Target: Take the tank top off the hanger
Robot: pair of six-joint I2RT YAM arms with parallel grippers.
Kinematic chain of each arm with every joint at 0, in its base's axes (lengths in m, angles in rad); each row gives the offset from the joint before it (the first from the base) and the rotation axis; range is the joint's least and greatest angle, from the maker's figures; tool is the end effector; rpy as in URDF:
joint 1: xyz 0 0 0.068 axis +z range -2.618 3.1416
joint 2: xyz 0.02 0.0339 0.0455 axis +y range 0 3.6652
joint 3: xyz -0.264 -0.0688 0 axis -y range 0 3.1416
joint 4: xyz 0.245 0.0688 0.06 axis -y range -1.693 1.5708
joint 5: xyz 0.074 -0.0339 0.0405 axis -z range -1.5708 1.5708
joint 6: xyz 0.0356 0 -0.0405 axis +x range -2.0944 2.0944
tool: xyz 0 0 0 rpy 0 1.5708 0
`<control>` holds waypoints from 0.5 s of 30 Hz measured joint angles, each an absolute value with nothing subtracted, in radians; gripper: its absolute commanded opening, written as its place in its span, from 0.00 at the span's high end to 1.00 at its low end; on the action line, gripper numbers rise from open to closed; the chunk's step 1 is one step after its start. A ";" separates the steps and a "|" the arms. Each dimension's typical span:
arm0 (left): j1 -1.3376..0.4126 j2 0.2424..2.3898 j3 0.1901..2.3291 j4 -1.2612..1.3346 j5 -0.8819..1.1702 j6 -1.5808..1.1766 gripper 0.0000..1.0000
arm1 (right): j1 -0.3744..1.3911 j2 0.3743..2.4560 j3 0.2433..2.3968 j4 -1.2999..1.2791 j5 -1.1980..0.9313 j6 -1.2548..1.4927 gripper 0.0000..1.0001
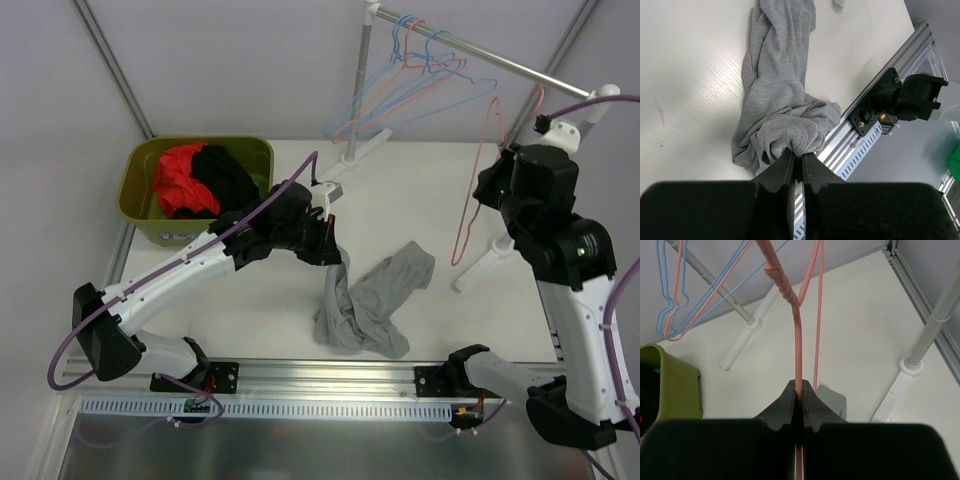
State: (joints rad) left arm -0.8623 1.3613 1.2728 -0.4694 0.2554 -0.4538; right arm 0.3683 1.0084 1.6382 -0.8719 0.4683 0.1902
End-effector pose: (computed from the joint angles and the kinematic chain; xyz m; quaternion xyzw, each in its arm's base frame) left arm 0.1926 -0.2385 0.3524 0.2364 0.8368 -0.3824 0.3125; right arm 0.1407 0.0371 0.5043 0.0744 0.7755 -0.0103 0.6268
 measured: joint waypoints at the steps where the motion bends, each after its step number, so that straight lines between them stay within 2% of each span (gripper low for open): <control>1: -0.862 1.355 1.273 -0.476 0.251 -0.453 0.99 | 0.367 1.052 1.670 -0.873 0.468 0.184 1.00; 9: -0.862 1.268 1.255 -0.510 0.233 -0.426 1.00 | 0.325 1.306 1.932 -0.825 0.477 0.093 1.00; 15: -0.862 1.242 1.232 -0.519 0.276 -0.402 1.00 | 0.279 1.482 2.051 -0.792 0.467 0.072 1.00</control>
State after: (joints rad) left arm -0.8623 1.2423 1.2320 -0.5186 0.2764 -0.4015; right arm 0.2790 1.4822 2.0514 -0.7921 0.4671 0.0715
